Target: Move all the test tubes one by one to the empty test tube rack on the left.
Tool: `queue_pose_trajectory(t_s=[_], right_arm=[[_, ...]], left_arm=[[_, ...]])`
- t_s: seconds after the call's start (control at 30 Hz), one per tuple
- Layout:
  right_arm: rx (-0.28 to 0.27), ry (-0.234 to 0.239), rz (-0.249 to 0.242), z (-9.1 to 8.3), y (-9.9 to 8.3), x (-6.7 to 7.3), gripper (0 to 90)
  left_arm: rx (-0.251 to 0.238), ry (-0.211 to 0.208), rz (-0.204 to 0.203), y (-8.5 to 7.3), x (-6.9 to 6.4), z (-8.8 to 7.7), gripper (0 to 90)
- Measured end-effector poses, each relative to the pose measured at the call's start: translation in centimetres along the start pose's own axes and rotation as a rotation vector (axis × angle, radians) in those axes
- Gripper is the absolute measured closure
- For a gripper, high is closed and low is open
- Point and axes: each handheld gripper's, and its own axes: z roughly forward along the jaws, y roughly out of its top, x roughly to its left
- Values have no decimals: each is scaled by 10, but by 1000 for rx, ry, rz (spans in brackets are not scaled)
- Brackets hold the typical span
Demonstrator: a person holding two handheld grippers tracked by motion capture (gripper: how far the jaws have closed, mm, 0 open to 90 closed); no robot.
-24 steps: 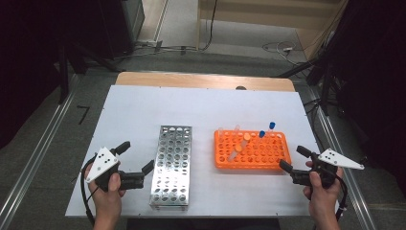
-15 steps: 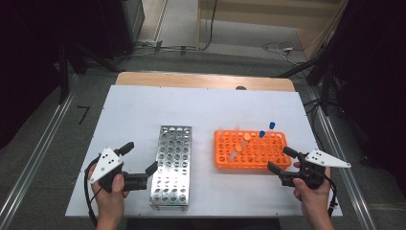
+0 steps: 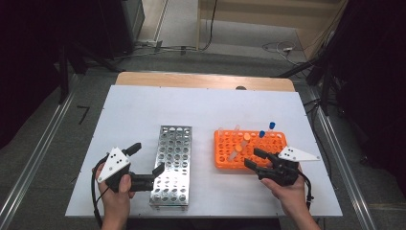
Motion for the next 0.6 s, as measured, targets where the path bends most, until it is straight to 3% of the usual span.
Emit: queue_pose_trajectory(t_s=[0.3,0.6], right_arm=[[48,17,-33,35,-1,15,524],[56,-38,-19,55,-9,19,636]], left_arm=[[8,-25,1,2,-7,4,1],[14,-36,11,2,-12,5,1]])
